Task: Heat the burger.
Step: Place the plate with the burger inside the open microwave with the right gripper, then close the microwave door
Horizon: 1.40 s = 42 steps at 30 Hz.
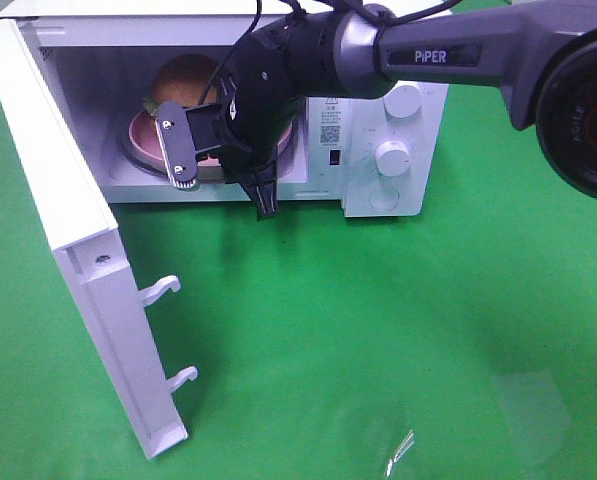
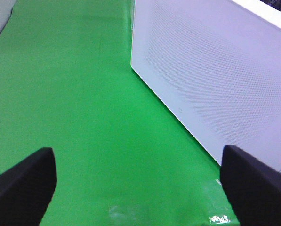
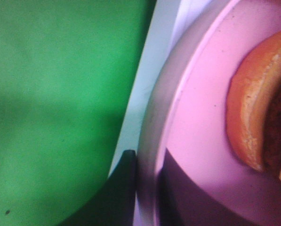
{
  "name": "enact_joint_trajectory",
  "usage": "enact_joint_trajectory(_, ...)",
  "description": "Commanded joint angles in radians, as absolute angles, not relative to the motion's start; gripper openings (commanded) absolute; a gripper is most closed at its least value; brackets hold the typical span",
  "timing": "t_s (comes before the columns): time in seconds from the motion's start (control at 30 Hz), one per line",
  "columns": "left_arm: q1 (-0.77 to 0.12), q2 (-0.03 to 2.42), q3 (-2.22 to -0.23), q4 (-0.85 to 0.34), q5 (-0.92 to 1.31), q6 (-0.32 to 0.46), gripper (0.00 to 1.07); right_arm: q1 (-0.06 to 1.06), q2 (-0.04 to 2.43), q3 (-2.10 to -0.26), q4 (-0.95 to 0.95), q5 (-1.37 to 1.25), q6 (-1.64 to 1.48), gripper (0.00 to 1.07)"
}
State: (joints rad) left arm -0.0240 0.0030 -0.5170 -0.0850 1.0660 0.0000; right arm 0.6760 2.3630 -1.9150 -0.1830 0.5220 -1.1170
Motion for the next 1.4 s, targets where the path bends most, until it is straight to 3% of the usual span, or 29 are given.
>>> enact_joint_trajectory(0.03, -0.026, 0.001, -0.517, -0.090, 1.070, 0.000, 0.87, 0.675, 2.345, -1.930, -0.188, 0.456, -1.090, 0.12)
enact_joint_trajectory(0.1, -0.026, 0.001, -0.517, -0.090, 1.070, 0.000, 0.87, 0.675, 2.345, -1.930, -0.188, 0.453, -1.058, 0.22)
enact_joint_trajectory(0.2, -0.026, 0.001, -0.517, -0.090, 1.070, 0.000, 0.87, 0.675, 2.345, -1.930, -0.188, 0.453, -1.048, 0.27)
enact_joint_trajectory(0.23, -0.026, 0.001, -0.517, -0.090, 1.070, 0.000, 0.87, 0.675, 2.345, -1.930, -0.188, 0.453, -1.041, 0.34)
enact_joint_trajectory(0.47, -0.026, 0.001, -0.517, -0.090, 1.070, 0.000, 0.87, 0.675, 2.345, -1.930, -0.188, 0.463, -1.001, 0.47)
enact_joint_trajectory(1.07, -0.026, 0.001, -0.517, -0.090, 1.070, 0.000, 0.87, 0.709, 2.297, -1.917, -0.181, 0.538, -0.943, 0.51)
enact_joint_trajectory(1.4, -0.026, 0.001, -0.517, -0.090, 1.070, 0.000, 0.87, 0.713, 2.188, -1.691, -0.162, 0.476, -0.945, 0.57)
